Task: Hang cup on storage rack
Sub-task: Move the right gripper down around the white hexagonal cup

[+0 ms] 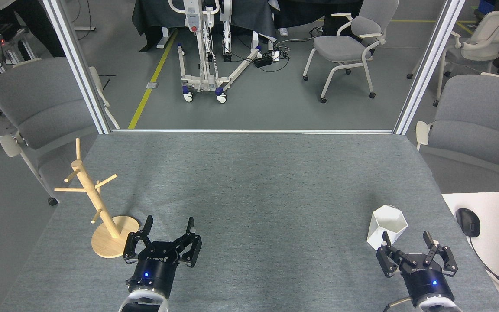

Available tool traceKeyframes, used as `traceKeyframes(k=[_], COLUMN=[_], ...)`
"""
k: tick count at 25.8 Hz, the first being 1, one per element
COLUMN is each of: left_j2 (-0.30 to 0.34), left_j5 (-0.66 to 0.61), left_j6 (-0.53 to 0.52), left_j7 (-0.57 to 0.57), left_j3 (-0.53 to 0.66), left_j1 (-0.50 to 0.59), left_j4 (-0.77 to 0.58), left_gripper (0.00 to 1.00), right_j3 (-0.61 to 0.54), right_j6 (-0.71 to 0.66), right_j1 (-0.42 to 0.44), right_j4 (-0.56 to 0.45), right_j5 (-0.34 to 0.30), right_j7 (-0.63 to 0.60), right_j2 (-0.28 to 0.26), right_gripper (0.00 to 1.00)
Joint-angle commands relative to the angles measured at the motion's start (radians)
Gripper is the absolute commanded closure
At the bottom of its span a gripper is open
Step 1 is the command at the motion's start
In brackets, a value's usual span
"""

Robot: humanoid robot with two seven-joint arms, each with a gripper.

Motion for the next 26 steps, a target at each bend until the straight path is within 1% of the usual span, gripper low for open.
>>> traceKeyframes(k=[1, 5, 9, 14, 20, 26], left_j2=[-0.001, -0.001, -0.001, -0.001, -0.002, -0.002], left_j5=[0.01, 0.01, 0.01, 0.01, 0.01, 0.01], left_j6=[-0.001, -0.001, -0.001, -0.001, -0.002, -0.002], left_j7=[0.001, 0.004, 0.004, 0.007, 0.007, 0.01], left_j3=[0.001, 0.001, 0.001, 0.001, 0.001, 0.001], left_j1=[-0.003, -0.005, -0.005, -0.006, -0.018, -0.028], left_j4=[0.009, 0.01, 0.012, 0.023, 0.043, 0.063], left_gripper=[0.01, 0.01, 0.01, 0.01, 0.01, 0.01], right_j3=[-0.001, 0.0, 0.0, 0.005, 0.011, 0.02], right_j6=[-0.067, -0.07, -0.064, -0.062, -0.036, -0.019], right_j1=[0.004, -0.009, -0.016, -0.07, -0.104, -0.104], right_j4=[0.015, 0.085, 0.107, 0.168, 0.214, 0.222], right_j5=[-0.031, -0.023, -0.023, -0.023, -0.019, -0.014], right_j7=[-0.015, -0.038, -0.044, -0.044, -0.044, -0.043], right_j2=[-0.026, -0.032, -0.043, -0.046, -0.041, -0.034], right_gripper=[0.01, 0.0, 0.0, 0.01, 0.0, 0.01])
